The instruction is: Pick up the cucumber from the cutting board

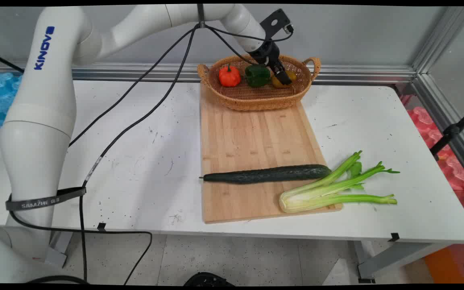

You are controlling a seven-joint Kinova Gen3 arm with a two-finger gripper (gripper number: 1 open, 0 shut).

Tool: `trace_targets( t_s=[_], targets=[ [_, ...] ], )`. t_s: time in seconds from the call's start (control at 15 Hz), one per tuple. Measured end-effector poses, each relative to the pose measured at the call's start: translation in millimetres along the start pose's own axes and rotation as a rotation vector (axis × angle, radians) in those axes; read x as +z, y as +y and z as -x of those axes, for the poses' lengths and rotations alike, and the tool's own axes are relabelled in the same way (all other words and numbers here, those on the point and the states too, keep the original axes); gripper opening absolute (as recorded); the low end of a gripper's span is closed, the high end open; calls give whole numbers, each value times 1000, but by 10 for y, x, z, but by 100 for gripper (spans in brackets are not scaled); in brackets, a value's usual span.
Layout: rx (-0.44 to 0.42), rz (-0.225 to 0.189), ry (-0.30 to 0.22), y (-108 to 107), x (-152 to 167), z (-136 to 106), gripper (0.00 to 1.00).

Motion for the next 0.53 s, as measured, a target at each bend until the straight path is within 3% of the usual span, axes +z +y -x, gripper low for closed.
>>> trace_targets(
  t_s=[0.53],
  targets=[
    [-30, 5, 13, 93, -227, -221, 100]
  ],
)
